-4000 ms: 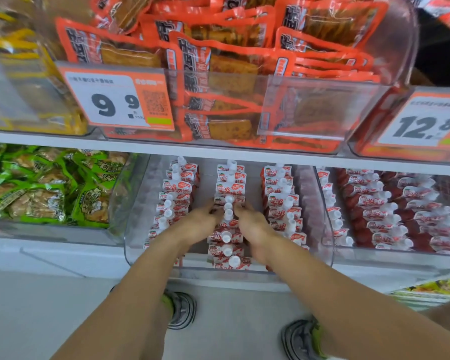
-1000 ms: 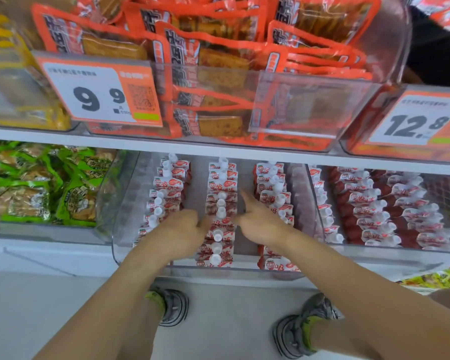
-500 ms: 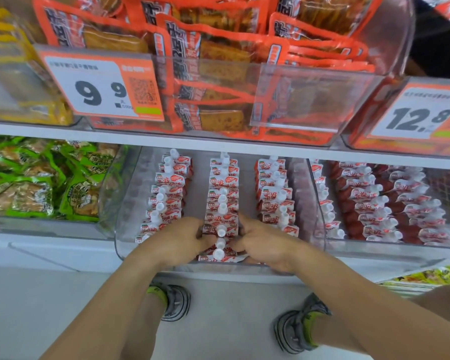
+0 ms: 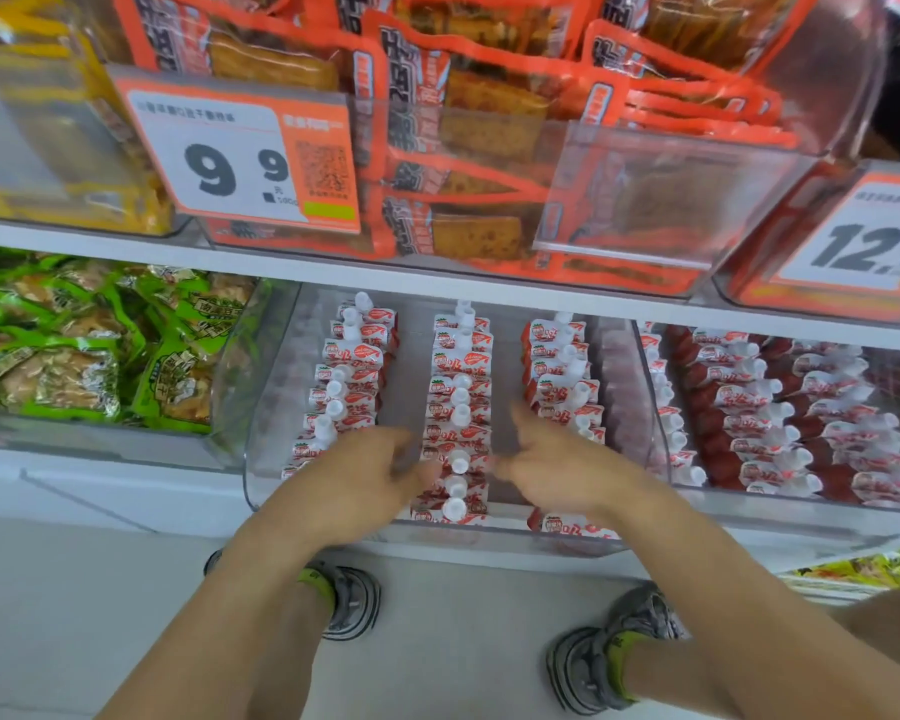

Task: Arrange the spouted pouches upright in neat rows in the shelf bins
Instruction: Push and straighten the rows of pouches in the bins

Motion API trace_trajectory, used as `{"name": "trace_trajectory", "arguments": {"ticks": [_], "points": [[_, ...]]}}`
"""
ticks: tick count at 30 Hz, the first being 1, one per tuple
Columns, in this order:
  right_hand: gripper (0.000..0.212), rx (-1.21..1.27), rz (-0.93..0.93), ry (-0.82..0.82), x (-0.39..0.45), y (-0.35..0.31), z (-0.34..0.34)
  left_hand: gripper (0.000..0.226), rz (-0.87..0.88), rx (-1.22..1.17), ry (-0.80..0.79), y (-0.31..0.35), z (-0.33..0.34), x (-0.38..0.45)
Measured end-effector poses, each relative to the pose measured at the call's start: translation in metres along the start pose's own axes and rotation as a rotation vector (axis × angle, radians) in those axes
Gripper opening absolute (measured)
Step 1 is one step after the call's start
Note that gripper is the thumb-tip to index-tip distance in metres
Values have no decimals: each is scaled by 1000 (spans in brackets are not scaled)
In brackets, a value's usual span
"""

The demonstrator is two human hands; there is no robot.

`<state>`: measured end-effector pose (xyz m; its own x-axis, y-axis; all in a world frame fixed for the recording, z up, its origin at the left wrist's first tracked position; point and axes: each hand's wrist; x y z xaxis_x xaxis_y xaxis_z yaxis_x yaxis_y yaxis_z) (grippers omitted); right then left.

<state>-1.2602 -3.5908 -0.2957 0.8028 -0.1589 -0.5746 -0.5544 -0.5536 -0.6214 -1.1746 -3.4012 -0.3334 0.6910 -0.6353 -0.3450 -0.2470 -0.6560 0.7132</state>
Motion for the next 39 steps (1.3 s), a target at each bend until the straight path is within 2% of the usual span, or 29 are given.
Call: {"name": "trace_trajectory", "arguments": {"ticks": [2, 4, 5, 7, 8, 10, 13, 18, 22, 28, 32, 34, 37, 39], "points": [[50, -137, -187, 279, -7, -16, -2, 24, 43, -18, 429, 0, -13, -21], [55, -47, -359, 496, 1, -36, 7, 17, 105, -70, 829, -4, -28, -42], [51, 23, -385, 499, 13, -48, 13, 17, 111, -44, 951, -13, -31, -46], [27, 240, -319, 412, 48, -74, 27, 25, 70, 76, 1044, -29, -30, -49], [19, 385, -235, 372, 67, -87, 34, 30, 41, 121, 1031, -37, -26, -48], [32, 579, -42, 319, 101, -104, 45, 40, 2, 37, 926, -50, -16, -46], [51, 617, 58, 309, 139, -104, 64, 50, 19, -205, 773, -66, -9, -46], [53, 534, 36, 289, 151, -99, 76, 55, 135, -222, 648, -83, -19, -45], [52, 437, 7, 120, 154, -94, 57, 59, 135, -253, 585, -87, -25, -44], [57, 358, -19, 245, 141, -94, 72, 58, 145, -422, 565, -82, -22, -46], [69, 419, -113, 135, 140, -86, 91, 59, 135, -478, 558, -84, -20, -44], [68, 449, -78, 73, 140, -85, 83, 59, 133, -519, 552, -81, -20, -44], [68, 554, 51, 62, 132, -85, 91, 58, 140, -517, 553, -82, -18, -45], [68, 610, 61, 81, 126, -88, 105, 57, 140, -491, 577, -84, -18, -44]]}}
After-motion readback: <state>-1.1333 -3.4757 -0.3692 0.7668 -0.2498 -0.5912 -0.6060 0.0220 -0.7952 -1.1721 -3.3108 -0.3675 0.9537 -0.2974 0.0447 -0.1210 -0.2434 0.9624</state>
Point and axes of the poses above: each hand's wrist, its own x-axis towards the middle knuckle, its own z-axis out of the palm, y = z × x, and after that the axes turned 2 degrees about y, right-handed
